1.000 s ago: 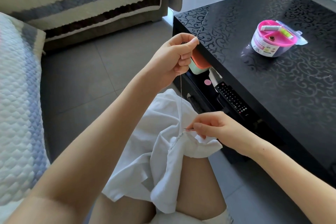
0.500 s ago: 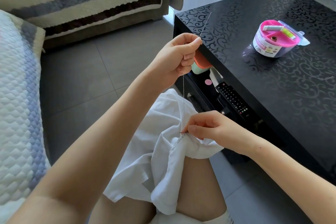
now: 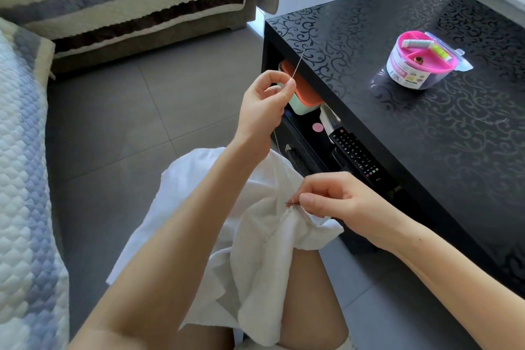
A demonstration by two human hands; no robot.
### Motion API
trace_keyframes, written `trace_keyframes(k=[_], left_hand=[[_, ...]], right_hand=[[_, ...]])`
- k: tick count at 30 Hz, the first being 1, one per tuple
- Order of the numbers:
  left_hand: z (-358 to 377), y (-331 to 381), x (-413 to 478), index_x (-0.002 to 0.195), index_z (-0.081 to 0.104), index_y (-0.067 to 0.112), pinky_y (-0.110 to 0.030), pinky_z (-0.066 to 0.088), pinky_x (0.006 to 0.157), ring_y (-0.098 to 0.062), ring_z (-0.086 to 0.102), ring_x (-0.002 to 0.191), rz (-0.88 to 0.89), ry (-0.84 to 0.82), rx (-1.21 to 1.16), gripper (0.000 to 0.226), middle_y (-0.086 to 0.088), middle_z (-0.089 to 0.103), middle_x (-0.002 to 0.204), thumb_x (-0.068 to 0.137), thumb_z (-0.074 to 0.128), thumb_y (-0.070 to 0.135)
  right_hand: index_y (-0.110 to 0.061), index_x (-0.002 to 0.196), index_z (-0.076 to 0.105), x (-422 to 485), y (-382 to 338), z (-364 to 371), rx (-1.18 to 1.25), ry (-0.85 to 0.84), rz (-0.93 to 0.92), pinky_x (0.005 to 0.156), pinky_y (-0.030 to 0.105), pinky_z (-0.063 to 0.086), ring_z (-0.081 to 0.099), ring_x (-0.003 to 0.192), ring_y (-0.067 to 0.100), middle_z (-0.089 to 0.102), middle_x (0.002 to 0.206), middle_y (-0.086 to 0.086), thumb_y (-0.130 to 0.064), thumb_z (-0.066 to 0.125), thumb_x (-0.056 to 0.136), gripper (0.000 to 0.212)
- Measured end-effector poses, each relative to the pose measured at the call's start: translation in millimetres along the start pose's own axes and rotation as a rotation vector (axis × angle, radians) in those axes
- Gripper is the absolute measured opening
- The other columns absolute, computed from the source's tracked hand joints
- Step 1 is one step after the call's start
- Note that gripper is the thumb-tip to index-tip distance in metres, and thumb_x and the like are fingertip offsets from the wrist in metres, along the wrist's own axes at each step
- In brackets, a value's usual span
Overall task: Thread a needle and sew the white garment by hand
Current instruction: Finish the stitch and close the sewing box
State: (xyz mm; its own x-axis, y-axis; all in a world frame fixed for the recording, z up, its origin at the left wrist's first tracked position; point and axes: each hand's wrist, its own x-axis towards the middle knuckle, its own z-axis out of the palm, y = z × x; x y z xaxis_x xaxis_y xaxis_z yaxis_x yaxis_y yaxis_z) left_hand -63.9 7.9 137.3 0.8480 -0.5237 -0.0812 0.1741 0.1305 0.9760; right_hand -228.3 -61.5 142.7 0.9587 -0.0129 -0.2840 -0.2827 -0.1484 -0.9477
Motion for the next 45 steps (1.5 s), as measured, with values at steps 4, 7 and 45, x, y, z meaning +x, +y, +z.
trace_keyframes(k=[4,7,45], left_hand=[[4.8,-22.9,-6.4,0.071,0.053,0.02,-0.018,0.023,0.045,-0.006,0.025,0.048,0.054,0.058,0.006,0.023,0.013,0.035,0.05,0.092,0.058,0.01],[4.1,-26.0,-6.2,0.073,0.053,0.019,-0.018,0.024,0.047,-0.006,0.026,0.049,0.067,0.089,-0.005,0.022,0.012,0.036,0.051,0.092,0.058,0.009],[5.9,-22.4,-13.1,0.076,0.051,0.013,-0.022,0.022,0.052,-0.011,0.022,0.055,0.164,0.073,0.01,0.02,-0.013,0.031,0.064,0.093,0.054,0.004]], right_hand=[[0.0,0.085,0.066,-2.9,-3.5,-4.9,-0.013,0.009,-0.009,0.073,0.039,0.038,0.049,0.075,0.025,0.054,0.081,0.032,-0.042,0.061,0.078,0.043],[0.001,0.086,0.066,-3.8,-7.0,-8.3,-0.002,0.017,-0.015,0.073,0.037,0.037,0.048,0.074,0.025,0.053,0.079,0.032,-0.042,0.061,0.078,0.044],[0.005,0.08,0.057,-0.9,-34.7,-30.6,0.145,0.037,-0.058,0.051,0.025,0.017,0.032,0.051,0.006,0.042,0.061,0.003,-0.031,0.059,0.079,0.036]])
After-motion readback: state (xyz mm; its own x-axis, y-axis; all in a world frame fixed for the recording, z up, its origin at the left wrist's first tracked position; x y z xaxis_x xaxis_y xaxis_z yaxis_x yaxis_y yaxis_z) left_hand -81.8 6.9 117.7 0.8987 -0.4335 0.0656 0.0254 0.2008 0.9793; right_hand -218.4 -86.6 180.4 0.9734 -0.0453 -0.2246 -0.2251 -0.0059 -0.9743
